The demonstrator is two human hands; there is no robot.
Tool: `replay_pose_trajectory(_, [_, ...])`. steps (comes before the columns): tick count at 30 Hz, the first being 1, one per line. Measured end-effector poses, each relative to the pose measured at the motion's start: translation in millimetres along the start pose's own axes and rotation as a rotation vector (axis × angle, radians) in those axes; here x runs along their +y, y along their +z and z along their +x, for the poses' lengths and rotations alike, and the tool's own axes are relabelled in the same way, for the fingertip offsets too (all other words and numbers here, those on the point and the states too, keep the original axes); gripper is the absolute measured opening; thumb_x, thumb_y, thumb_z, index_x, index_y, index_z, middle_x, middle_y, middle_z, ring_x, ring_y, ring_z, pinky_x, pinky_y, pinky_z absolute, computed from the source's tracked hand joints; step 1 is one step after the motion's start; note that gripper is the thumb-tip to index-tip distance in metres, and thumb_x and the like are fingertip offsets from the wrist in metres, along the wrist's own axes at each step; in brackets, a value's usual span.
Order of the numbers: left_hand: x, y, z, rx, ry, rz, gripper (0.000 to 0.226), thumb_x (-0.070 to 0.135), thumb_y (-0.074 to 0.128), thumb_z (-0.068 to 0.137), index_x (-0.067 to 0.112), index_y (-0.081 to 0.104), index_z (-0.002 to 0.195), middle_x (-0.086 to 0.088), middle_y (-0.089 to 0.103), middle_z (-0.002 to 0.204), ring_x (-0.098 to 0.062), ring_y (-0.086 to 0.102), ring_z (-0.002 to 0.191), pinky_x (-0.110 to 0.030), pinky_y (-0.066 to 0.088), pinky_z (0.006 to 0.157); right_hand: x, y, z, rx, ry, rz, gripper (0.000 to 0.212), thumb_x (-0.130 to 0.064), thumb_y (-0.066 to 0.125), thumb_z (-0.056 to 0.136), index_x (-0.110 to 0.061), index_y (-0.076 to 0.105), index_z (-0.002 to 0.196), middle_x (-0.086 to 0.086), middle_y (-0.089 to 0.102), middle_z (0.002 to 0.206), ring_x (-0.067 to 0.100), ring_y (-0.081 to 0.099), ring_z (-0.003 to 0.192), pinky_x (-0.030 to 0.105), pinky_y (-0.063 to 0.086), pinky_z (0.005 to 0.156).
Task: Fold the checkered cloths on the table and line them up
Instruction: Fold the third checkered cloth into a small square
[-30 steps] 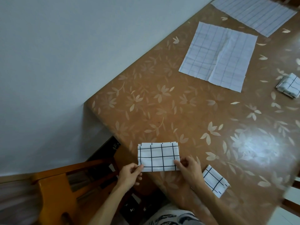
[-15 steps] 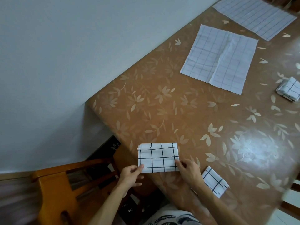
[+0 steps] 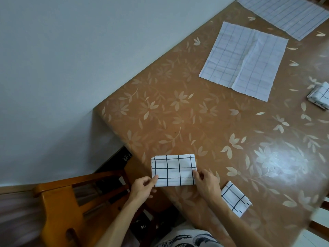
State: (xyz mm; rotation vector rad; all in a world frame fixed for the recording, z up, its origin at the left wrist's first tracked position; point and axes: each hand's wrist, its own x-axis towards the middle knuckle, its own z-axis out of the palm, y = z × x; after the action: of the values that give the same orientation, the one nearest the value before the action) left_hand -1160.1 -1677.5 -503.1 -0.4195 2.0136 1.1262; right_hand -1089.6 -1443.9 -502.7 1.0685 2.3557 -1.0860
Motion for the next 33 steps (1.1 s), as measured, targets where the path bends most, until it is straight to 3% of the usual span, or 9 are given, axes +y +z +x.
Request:
replay_pose_trajectory(8, [-11, 2, -8, 0.14, 0.035, 0.27, 0.035, 0.054, 0.067, 0.086, 0.02, 0.064, 0.082, 0.005, 0.068, 0.085, -0.011, 0.066, 0.079, -0.031, 0.059, 0.067, 0, 2, 1, 0.027, 0.01, -0.018, 0.035, -0.038, 0.05, 0.099, -0.011, 0.062, 0.081, -0.009, 0.054, 0.073, 0.009, 0.054, 0.066, 0.025, 0.039, 0.056])
replay_pose_trajectory(11, [-8, 6, -9, 0.445, 0.547, 0.639, 0.021, 0.041, 0.069, 0.088, 0.023, 0.058, 0.091, 0.006, 0.055, 0.099, -0.008, 0.056, 0.085, -0.018, 0.051, 0.065, 1, 5, 1, 0.059, 0.008, -0.02, 0.033, -0.037, 0.05, 0.099, -0.011, 0.063, 0.082, -0.008, 0.055, 0.072, 0.01, 0.054, 0.066, 0.027, 0.041, 0.058])
replay_pose_trajectory(13, [2, 19, -4, 0.405, 0.943, 0.811, 0.022, 0.027, 0.072, 0.088, 0.019, 0.063, 0.106, -0.002, 0.057, 0.115, -0.015, 0.057, 0.104, -0.026, 0.055, 0.085, 2, 7, 1, 0.076, -0.002, -0.025, 0.032, -0.037, 0.051, 0.098, -0.012, 0.063, 0.083, -0.009, 0.055, 0.072, 0.009, 0.054, 0.065, 0.027, 0.043, 0.058])
replay_pose_trajectory(15, [12, 36, 5, 0.272, 1.096, 0.998, 0.039, 0.022, 0.072, 0.088, 0.017, 0.06, 0.124, -0.012, 0.052, 0.138, -0.027, 0.05, 0.128, -0.042, 0.049, 0.103, 2, 6, 0, 0.08, -0.025, -0.045, 0.031, -0.038, 0.051, 0.099, -0.013, 0.062, 0.084, -0.01, 0.054, 0.071, 0.009, 0.054, 0.065, 0.027, 0.044, 0.058])
replay_pose_trajectory(18, [20, 52, 17, 0.117, 0.989, 1.208, 0.069, 0.039, 0.066, 0.09, 0.018, 0.038, 0.149, -0.015, 0.026, 0.162, -0.032, 0.026, 0.149, -0.051, 0.031, 0.118, 3, 7, -1, 0.08, -0.061, -0.077, 0.031, -0.04, 0.049, 0.099, -0.017, 0.059, 0.082, -0.008, 0.057, 0.072, 0.014, 0.058, 0.067, 0.034, 0.053, 0.062])
replay_pose_trajectory(23, [13, 49, 24, 0.01, 0.893, 1.285, 0.07, 0.049, 0.042, 0.1, 0.023, 0.014, 0.158, -0.009, 0.003, 0.167, -0.028, 0.003, 0.154, -0.052, 0.018, 0.122, -14, 1, -16, 0.141, -0.104, -0.17, 0.026, -0.044, 0.045, 0.098, -0.019, 0.054, 0.099, 0.001, 0.065, 0.096, 0.021, 0.064, 0.085, 0.037, 0.057, 0.072])
replay_pose_trajectory(26, [14, 47, 26, -0.009, 0.877, 1.295, 0.068, 0.049, 0.041, 0.099, 0.025, 0.017, 0.158, -0.011, 0.006, 0.167, -0.029, 0.006, 0.154, -0.054, 0.02, 0.121, -35, -2, -33, 0.343, -0.429, -0.253, 0.064, -0.051, 0.027, 0.09, -0.003, 0.055, 0.122, 0.021, 0.061, 0.122, 0.038, 0.061, 0.108, 0.048, 0.056, 0.086])
replay_pose_trajectory(29, [13, 45, 27, -0.019, 0.867, 1.297, 0.069, 0.056, 0.032, 0.102, 0.028, 0.007, 0.159, -0.013, -0.003, 0.167, -0.031, -0.003, 0.154, -0.053, 0.012, 0.123, -32, 12, -17, 0.092, -0.522, -0.388, 0.086, -0.065, 0.024, 0.085, -0.006, 0.041, 0.146, 0.016, 0.028, 0.159, 0.032, 0.03, 0.145, 0.046, 0.032, 0.114])
replay_pose_trajectory(33, [10, 42, 27, 0.006, 0.794, 1.306, 0.08, 0.063, 0.026, 0.099, 0.017, 0.0, 0.159, -0.01, -0.011, 0.167, -0.026, -0.01, 0.154, -0.055, 0.012, 0.121, -7, 37, 13, -0.062, -0.632, -0.569, 0.076, -0.059, 0.007, 0.1, -0.01, 0.025, 0.155, 0.006, 0.011, 0.164, 0.022, 0.014, 0.15, 0.04, 0.02, 0.121])
